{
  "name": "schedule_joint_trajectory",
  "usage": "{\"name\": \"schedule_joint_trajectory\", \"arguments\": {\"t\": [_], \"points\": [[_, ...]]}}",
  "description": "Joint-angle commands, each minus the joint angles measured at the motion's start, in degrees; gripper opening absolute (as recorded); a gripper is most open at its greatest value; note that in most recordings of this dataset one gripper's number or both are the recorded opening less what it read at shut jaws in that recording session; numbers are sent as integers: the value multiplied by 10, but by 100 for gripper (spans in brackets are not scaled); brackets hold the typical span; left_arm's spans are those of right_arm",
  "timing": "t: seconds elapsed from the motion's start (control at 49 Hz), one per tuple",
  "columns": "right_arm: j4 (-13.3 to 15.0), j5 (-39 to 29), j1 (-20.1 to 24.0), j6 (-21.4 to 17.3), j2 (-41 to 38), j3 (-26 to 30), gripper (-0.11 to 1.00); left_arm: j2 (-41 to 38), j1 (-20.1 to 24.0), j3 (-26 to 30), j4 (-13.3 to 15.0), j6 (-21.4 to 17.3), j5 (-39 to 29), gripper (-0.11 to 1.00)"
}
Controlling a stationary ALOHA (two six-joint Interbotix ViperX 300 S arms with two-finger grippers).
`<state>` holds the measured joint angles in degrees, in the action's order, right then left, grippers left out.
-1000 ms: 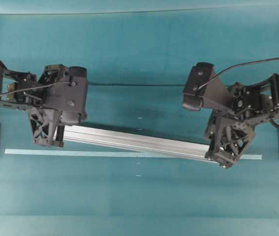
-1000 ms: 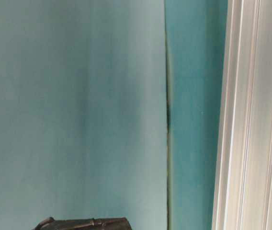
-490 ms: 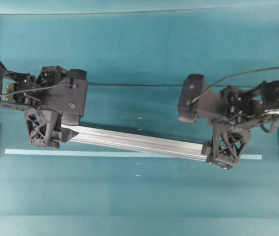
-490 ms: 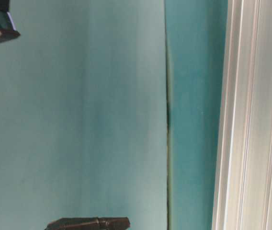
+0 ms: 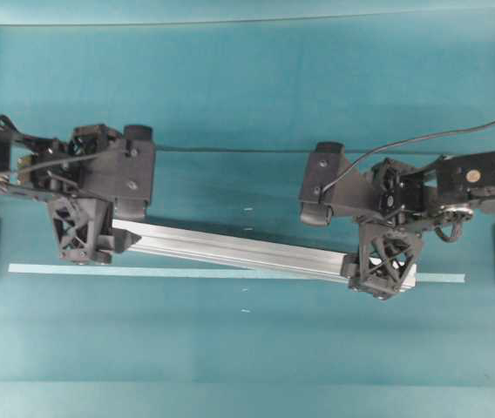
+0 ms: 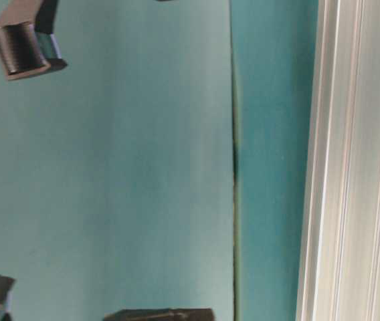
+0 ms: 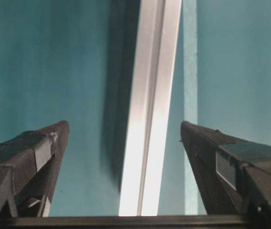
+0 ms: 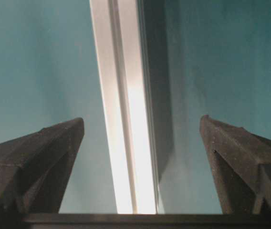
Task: Lift the metal rail with both hands.
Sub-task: 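Lower both grippers around the rail ends and close on it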
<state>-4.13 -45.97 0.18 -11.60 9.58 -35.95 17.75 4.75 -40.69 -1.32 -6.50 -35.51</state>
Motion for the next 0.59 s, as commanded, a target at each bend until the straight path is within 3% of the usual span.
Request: {"name": "schedule_joint_trajectory", "arguments": {"t": [0.0, 0.572], "points": [[-3, 14, 4, 0, -4, -4, 100, -4, 3, -2, -2, 2, 12, 97], [-6, 64, 15, -5, -25, -39, 100, -41, 4, -31, -2, 6, 59, 98]]}}
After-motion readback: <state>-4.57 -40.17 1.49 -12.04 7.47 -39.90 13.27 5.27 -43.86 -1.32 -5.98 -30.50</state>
